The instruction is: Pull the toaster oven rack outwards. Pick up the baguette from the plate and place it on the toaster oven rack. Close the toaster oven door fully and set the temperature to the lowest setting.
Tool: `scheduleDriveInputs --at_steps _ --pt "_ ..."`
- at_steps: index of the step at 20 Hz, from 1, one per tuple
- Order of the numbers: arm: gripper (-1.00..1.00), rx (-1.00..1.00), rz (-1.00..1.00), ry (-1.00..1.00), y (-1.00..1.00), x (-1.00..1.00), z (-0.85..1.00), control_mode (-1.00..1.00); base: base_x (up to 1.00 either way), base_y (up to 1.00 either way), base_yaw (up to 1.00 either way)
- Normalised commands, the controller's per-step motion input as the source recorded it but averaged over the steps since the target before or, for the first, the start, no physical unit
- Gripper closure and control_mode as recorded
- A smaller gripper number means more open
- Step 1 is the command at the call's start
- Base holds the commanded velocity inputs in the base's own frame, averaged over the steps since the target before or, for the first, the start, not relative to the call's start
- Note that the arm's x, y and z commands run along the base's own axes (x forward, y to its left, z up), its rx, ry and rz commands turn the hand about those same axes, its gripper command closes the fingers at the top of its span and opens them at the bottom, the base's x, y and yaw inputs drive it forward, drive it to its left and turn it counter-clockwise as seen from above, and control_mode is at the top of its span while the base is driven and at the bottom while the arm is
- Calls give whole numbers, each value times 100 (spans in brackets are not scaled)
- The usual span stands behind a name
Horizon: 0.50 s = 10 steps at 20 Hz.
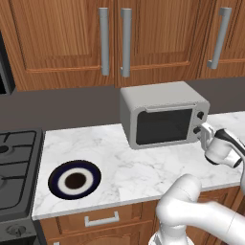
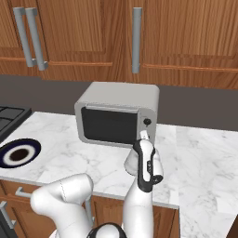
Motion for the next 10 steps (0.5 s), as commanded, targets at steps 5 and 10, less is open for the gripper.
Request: scheduleDriveInputs --at_steps 5,10 --pt "-100 0 0 0 0 0 -5 -100 0 0 0" --pt "-100 0 0 0 2 0 -4 -100 0 0 0"
